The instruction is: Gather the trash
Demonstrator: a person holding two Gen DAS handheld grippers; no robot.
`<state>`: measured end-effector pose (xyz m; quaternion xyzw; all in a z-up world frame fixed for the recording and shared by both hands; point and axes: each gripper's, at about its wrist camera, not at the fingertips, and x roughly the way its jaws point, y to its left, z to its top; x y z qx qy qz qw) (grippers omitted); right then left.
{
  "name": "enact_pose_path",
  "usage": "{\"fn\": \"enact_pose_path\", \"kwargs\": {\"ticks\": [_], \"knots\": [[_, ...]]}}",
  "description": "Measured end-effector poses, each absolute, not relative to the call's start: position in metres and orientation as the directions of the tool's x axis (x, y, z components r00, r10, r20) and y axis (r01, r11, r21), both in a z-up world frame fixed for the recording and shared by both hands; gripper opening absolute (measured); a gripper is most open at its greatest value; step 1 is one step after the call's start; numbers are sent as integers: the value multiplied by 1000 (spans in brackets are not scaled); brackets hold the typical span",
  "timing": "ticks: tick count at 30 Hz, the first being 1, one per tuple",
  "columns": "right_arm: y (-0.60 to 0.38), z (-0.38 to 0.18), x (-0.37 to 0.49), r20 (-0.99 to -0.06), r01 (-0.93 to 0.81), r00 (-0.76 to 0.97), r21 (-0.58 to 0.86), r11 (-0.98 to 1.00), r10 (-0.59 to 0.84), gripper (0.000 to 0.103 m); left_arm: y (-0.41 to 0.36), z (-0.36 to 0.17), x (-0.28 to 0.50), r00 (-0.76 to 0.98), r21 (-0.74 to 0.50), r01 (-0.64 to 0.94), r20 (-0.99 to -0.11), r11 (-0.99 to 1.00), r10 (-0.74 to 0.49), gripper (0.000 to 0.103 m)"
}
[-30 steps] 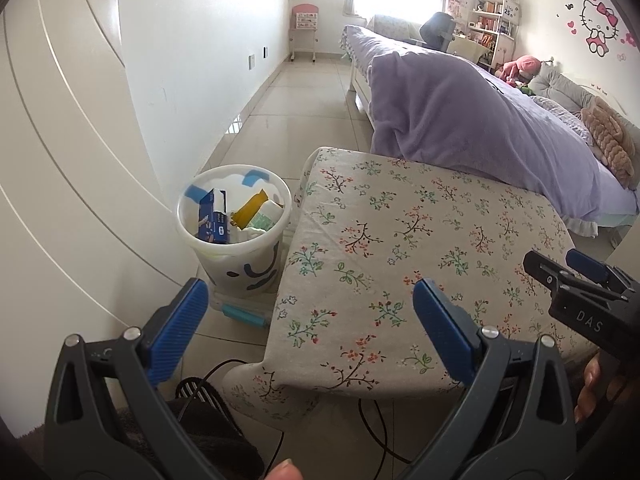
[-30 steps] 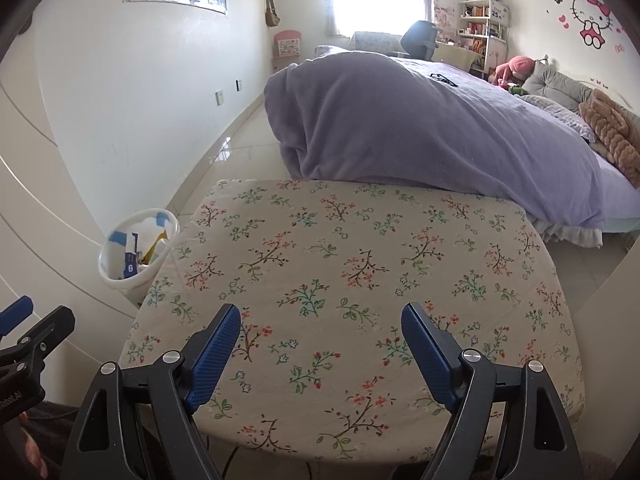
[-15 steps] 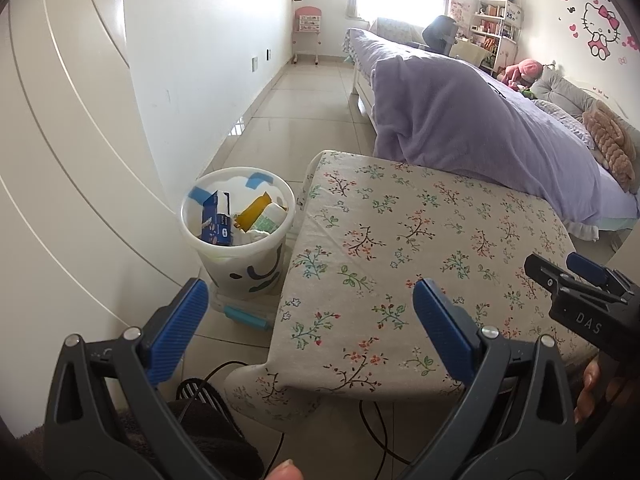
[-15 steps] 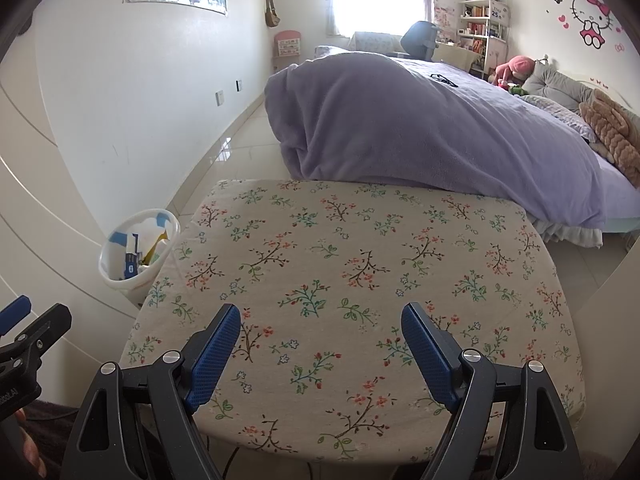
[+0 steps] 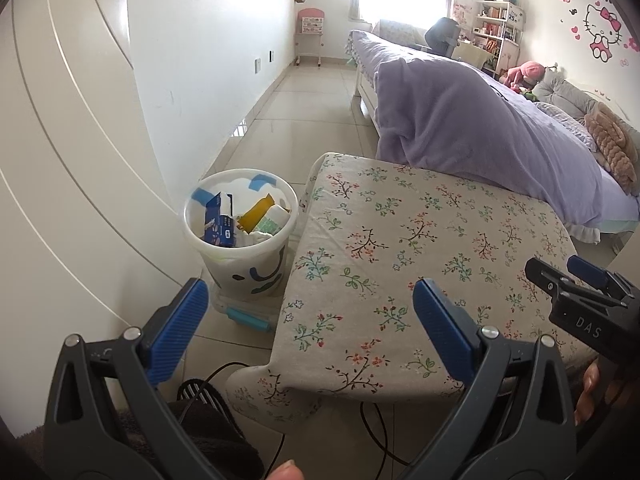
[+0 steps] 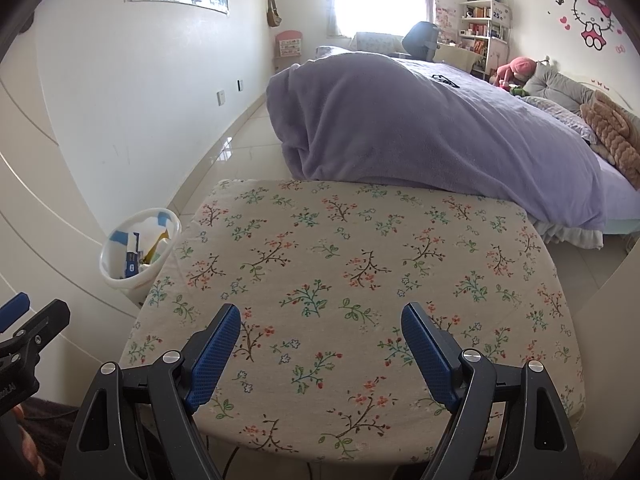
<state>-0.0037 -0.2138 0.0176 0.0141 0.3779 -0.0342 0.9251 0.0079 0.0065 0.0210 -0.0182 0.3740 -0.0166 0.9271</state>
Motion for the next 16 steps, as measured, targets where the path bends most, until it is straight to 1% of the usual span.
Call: {"fn": "enact_pose_path", "kwargs": {"ticks": [16], "knots": [[-214,15,-3,-703,80,709,1,997,-56,84,4,23,6,724,-39,17,-689,999,-39,102]]}}
